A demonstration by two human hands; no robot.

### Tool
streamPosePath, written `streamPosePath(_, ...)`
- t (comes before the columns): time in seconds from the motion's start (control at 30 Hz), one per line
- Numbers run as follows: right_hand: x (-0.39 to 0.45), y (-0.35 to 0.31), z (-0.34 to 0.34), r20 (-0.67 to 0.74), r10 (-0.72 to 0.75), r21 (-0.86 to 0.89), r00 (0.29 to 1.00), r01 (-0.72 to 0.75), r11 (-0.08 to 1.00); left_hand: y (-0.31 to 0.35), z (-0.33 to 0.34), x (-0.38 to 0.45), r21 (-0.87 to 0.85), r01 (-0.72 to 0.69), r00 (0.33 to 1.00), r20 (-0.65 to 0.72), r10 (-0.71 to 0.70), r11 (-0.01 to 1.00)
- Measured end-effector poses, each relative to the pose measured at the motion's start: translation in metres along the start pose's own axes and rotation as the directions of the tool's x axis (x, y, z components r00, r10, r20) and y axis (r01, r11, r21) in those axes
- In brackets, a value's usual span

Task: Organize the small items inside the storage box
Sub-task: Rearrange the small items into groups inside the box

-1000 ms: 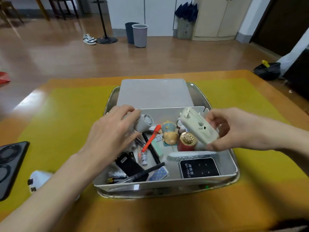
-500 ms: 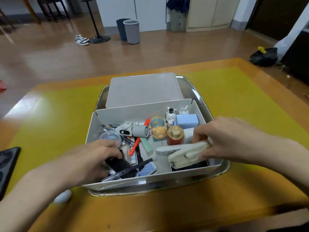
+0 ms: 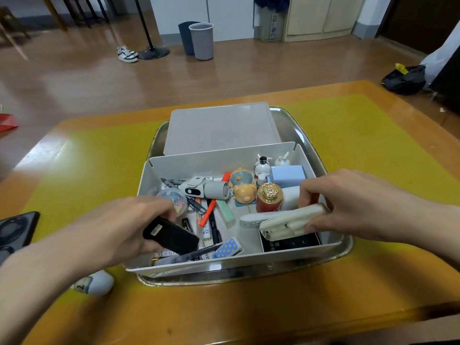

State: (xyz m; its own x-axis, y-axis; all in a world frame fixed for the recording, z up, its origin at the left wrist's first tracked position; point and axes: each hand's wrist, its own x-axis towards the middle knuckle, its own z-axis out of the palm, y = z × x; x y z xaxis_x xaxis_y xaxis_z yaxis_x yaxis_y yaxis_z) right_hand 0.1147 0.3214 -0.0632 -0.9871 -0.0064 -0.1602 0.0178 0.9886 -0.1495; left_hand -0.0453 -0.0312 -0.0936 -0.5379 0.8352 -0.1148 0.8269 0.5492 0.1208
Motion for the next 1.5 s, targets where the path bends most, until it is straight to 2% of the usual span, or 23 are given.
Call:
streamPosePath(0.07, 0.002, 0.001, 0.002, -0.003, 0.01, 0.073, 1.0, -0.01, 0.997, -0.003, -0.006, -0.005, -0.077, 0.046, 0.998, -0.032, -0.048, 0.996)
streamPosePath(0.23, 0.004, 0.0, 0.004, -0.045, 0.018, 0.127, 0.999, -0.012, 0.992, 0.026, -0.017, 0.0, -0.325, -0.081, 0.95, -0.31, -0.025, 0.942)
streamPosePath(0.33, 0.004, 0.0, 0.008, -0.091, -0.021, -0.016, 0.996, 0.019, 1.0, 0.069, -0.01, 0.013, -0.518, -0.145, 0.924, -0.376, -0.072, 0.843)
streamPosePath(0.43, 0.005, 0.004, 0.013, -0.093, -0.084, -0.142, 0.992, 0.07, 0.987, 0.108, 0.009, 0.029, -0.635, -0.113, 0.935, -0.328, -0.134, 0.764)
streamPosePath(0.57, 0.004, 0.009, 0.015, -0.053, -0.093, -0.167, 0.994, 0.083, 0.982, 0.135, 0.025, 0.052, -0.666, -0.108, 0.949, -0.29, -0.123, 0.738)
streamPosePath(0.7, 0.001, 0.014, 0.017, -0.024, -0.062, -0.162, 0.998, 0.058, 0.985, 0.149, 0.031, 0.062, -0.564, -0.133, 0.956, -0.29, -0.045, 0.815)
streamPosePath(0.9, 0.0, 0.016, 0.018, -0.044, -0.057, -0.152, 0.997, 0.049, 0.987, 0.151, 0.027, 0.074, -0.566, -0.1, 0.982, -0.191, -0.012, 0.818)
streamPosePath(1.07, -0.003, 0.015, 0.017, -0.033, -0.049, -0.139, 0.998, 0.044, 0.989, 0.151, 0.021, 0.077, -0.379, -0.047, 0.989, -0.145, -0.009, 0.924)
streamPosePath(1.23, -0.002, 0.014, 0.015, -0.024, -0.045, -0.137, 0.999, 0.041, 0.99, 0.15, 0.021, 0.08, -0.504, -0.012, 0.997, -0.067, -0.025, 0.863)
streamPosePath(1.5, -0.007, 0.015, 0.008, 0.011, -0.028, -0.059, 1.0, 0.029, 0.998, 0.128, 0.004, 0.079, -0.496, -0.014, 0.99, -0.129, -0.057, 0.868)
